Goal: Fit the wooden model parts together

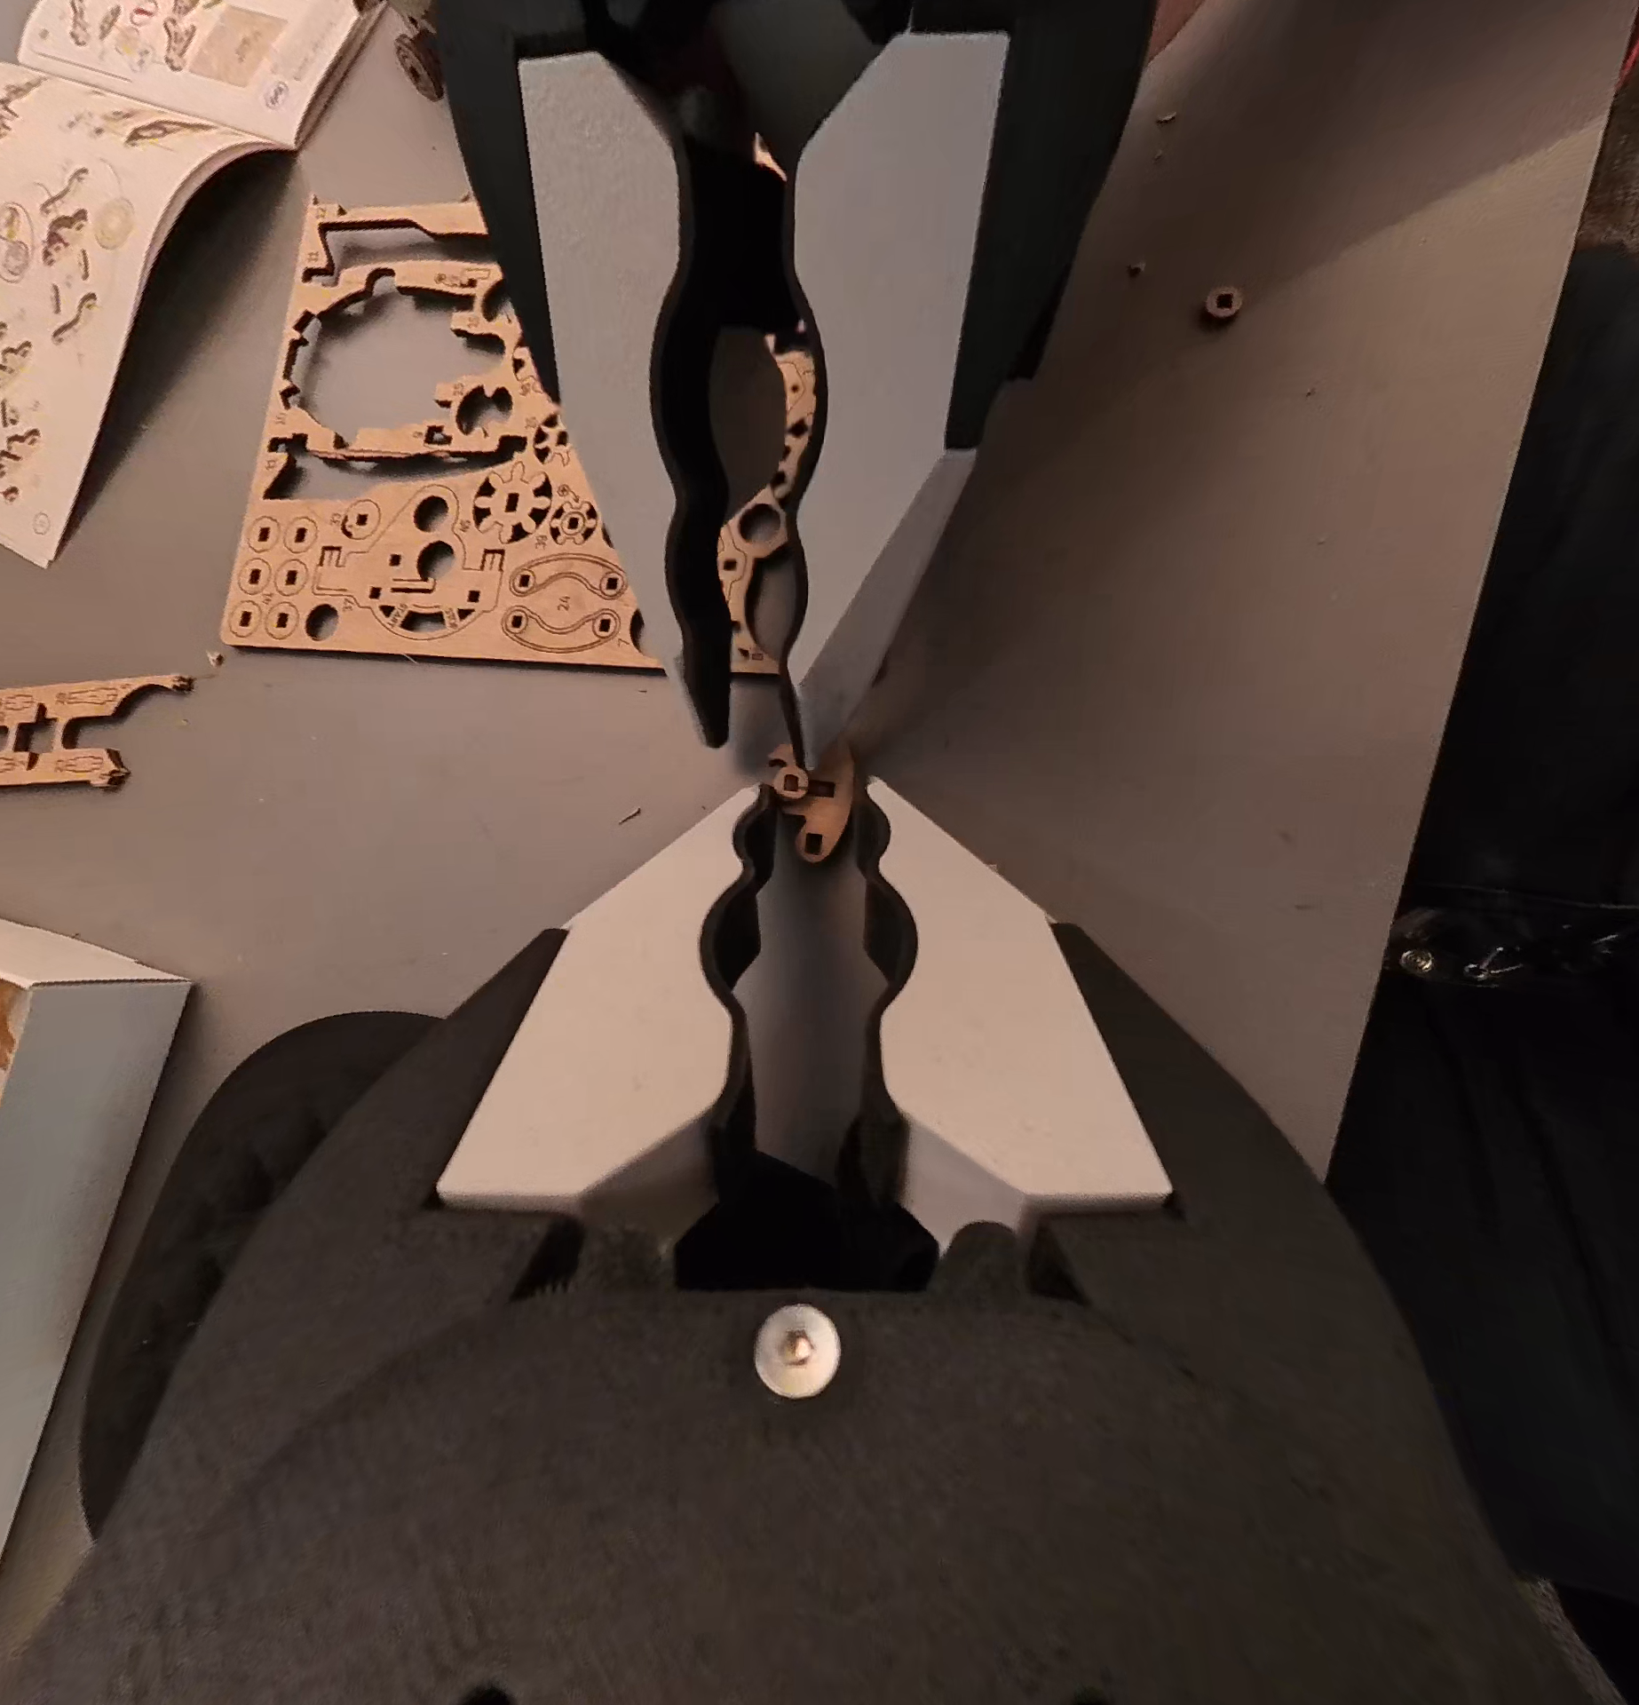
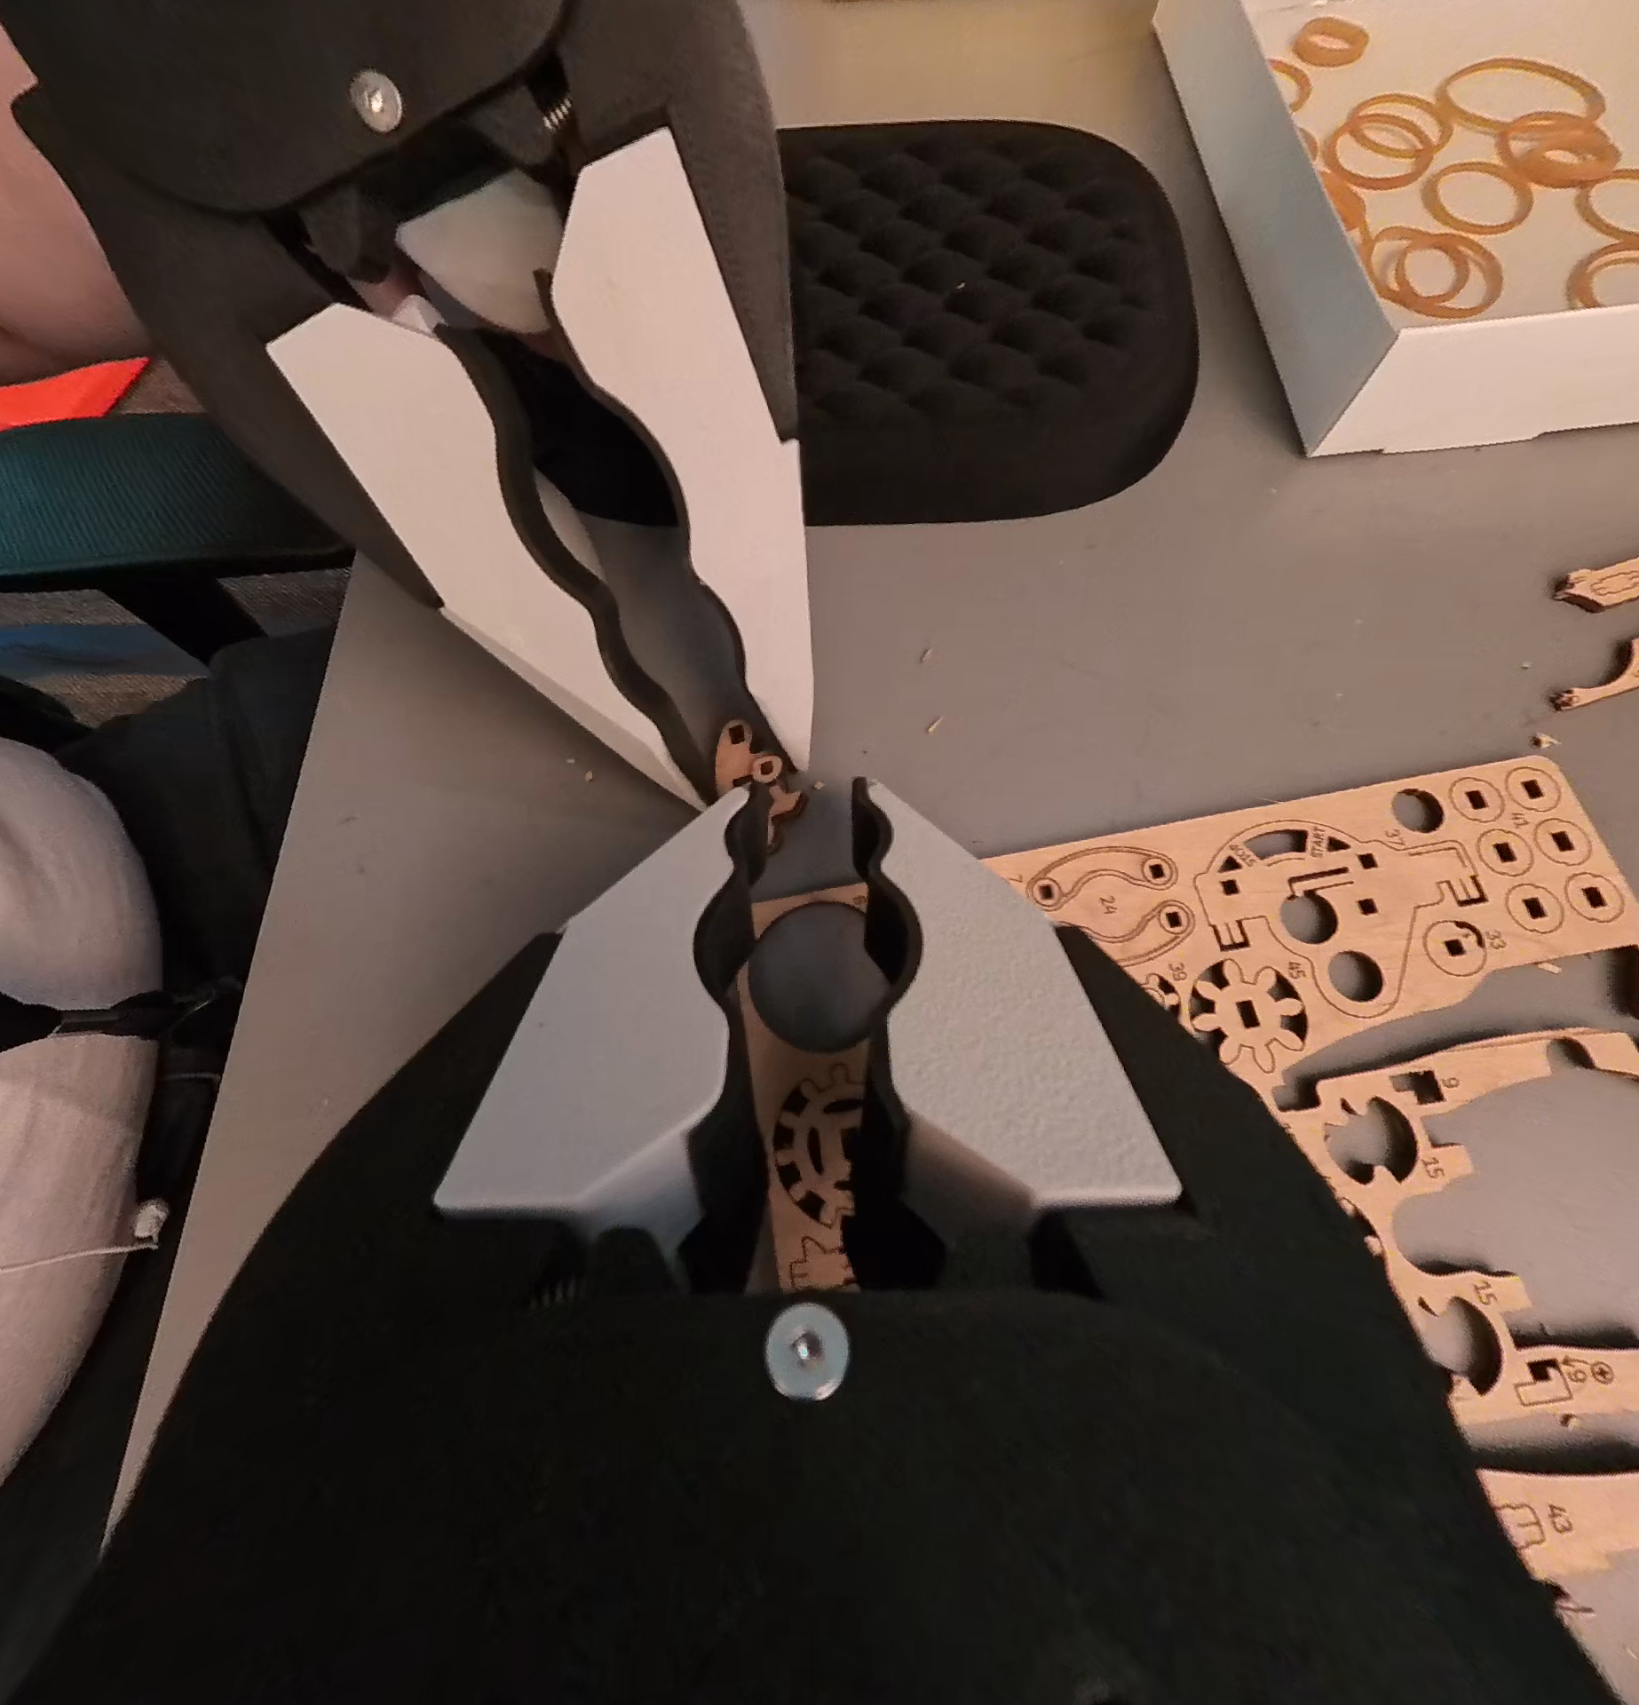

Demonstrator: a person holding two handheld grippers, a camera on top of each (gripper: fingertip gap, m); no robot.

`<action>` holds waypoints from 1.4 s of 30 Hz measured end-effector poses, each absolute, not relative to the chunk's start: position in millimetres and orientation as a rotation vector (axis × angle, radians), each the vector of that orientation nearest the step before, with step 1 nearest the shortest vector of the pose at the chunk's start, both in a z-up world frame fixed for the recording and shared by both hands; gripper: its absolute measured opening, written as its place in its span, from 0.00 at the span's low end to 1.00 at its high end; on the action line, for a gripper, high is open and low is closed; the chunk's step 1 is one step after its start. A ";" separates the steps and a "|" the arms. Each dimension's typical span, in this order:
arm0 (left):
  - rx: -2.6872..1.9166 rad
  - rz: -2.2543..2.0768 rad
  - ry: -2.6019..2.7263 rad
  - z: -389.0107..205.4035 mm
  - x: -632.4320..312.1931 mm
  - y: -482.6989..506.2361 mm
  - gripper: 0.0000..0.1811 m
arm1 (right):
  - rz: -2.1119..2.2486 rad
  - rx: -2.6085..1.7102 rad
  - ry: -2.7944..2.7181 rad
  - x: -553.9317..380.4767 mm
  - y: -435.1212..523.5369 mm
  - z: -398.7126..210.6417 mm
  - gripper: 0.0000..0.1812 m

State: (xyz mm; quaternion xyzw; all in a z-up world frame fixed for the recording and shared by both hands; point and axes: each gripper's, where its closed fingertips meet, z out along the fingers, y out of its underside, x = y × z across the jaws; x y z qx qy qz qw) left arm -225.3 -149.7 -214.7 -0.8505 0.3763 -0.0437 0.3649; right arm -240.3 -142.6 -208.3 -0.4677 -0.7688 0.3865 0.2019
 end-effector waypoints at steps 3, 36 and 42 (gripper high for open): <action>-2.181 -0.102 0.969 -214.8 -225.5 -149.9 0.08 | 1.095 -1.302 -2.164 -237.8 -142.3 -208.8 0.12; -2.002 0.066 1.027 -180.8 -216.6 -143.8 0.08 | 1.057 -1.002 -2.156 -214.7 -145.0 -179.1 0.10; -1.953 0.211 1.069 -175.7 -214.9 -135.2 0.08 | 1.661 -1.475 -1.840 -220.1 -114.2 -144.8 0.12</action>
